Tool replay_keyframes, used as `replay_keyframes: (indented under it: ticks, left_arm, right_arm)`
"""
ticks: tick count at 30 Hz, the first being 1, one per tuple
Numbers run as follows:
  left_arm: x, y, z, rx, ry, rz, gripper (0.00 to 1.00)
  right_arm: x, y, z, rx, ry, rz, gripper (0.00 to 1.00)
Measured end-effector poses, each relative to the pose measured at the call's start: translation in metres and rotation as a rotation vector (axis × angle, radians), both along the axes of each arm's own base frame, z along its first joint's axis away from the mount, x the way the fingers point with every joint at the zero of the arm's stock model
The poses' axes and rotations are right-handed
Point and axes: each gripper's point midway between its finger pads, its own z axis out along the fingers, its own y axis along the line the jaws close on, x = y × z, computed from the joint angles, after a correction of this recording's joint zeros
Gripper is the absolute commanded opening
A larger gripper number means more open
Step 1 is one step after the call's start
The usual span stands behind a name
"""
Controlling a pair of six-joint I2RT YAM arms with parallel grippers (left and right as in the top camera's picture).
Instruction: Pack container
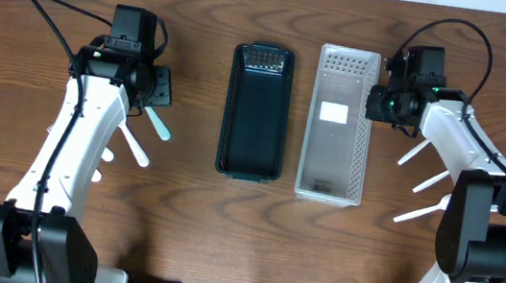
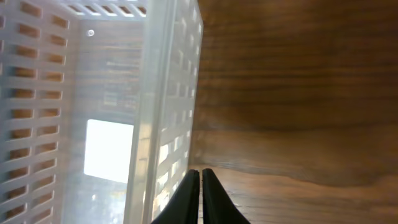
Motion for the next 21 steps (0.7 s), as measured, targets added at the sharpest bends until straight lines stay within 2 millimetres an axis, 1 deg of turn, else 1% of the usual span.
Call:
replay_keyframes:
  ticks: [7,13,21]
  left_arm:
    - [0.0,0.0,0.0,0.0,0.0,0.0,0.59]
    - [0.0,0.0,0.0,0.0,0.0,0.0,0.59]
    - [0.0,0.0,0.0,0.0,0.002,0.0,0.59]
  right_arm:
    - [-0.002,0.016,0.004,0.073,-0.006,0.073,0.06]
    - [-0.005,0.03,0.008,0.137,-0.01,0.133,0.07]
    - [-0.007,0.039,0.011,0.181,-0.015,0.173,0.06]
